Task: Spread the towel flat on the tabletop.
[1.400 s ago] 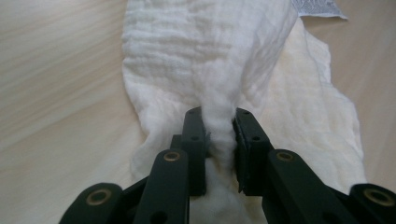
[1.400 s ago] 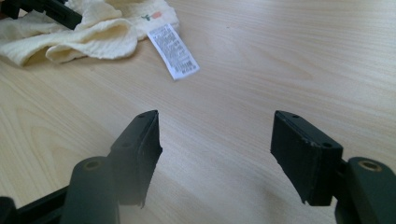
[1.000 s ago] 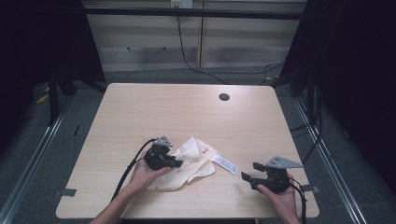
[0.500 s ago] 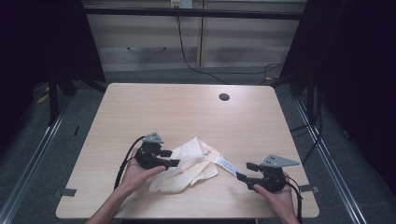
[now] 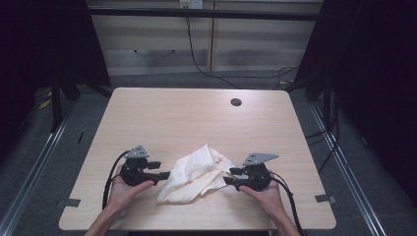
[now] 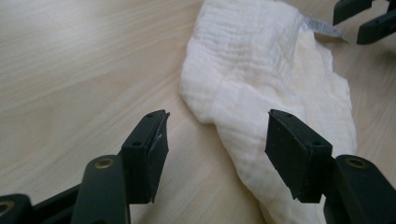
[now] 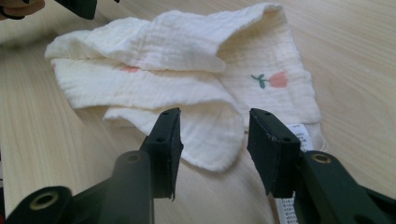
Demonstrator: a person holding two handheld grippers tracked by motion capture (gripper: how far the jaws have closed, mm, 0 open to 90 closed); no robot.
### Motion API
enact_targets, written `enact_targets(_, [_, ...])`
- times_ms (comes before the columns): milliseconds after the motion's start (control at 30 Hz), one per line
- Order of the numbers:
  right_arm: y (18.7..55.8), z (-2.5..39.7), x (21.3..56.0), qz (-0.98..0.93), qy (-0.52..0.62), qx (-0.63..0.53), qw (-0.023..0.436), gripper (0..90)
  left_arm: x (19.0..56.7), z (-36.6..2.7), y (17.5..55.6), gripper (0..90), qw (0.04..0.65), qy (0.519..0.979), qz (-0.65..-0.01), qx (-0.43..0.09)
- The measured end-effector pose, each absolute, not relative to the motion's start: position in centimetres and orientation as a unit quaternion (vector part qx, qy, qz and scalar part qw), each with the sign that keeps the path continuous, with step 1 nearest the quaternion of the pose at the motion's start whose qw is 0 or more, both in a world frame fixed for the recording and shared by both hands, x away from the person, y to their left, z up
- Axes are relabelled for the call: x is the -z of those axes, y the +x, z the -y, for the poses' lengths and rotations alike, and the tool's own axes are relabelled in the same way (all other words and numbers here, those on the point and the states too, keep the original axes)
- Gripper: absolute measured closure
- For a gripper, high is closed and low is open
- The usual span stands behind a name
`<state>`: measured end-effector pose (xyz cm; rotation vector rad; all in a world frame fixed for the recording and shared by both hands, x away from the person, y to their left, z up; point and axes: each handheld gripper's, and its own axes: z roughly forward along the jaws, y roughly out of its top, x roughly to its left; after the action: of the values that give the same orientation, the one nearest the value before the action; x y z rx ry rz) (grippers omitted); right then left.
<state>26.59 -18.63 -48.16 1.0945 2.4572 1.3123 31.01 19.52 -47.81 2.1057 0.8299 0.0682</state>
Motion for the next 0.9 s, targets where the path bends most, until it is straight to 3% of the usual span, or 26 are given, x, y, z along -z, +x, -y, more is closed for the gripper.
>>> enact_targets(300, [27.1, 18.6, 50.0, -0.825, 0.374, -0.419, 0.057, 65.3, 48.0, -18.8, 30.7, 35.8, 0.433, 0.844, -0.317, -0.027])
enact_targets(633, [27.5, 18.1, 50.6, -0.829, 0.375, -0.409, 0.069, 65.6, 48.6, -18.2, 30.7, 37.4, 0.426, 0.851, -0.308, -0.021])
enact_targets(700, [27.4, 18.0, 50.6, -0.833, 0.369, -0.405, 0.075, 69.5, 48.6, -18.2, 30.7, 37.2, 0.425, 0.850, -0.309, -0.022])
enact_targets(733, [27.2, 17.9, 50.6, -0.837, 0.362, -0.401, 0.083, 76.7, 48.6, -18.2, 30.7, 37.1, 0.426, 0.850, -0.311, -0.021])
enact_targets(767, [27.2, 17.9, 50.6, -0.837, 0.362, -0.401, 0.083, 76.7, 48.6, -18.2, 30.7, 37.1, 0.427, 0.849, -0.311, -0.022])
enact_targets(833, [27.1, 17.6, 50.6, -0.842, 0.352, -0.398, 0.091, 87.1, 48.6, -18.2, 30.7, 37.0, 0.427, 0.849, -0.311, -0.023])
enact_targets(900, [27.1, 17.6, 50.5, -0.842, 0.349, -0.401, 0.088, 89.6, 48.6, -18.2, 30.7, 36.8, 0.427, 0.849, -0.310, -0.023])
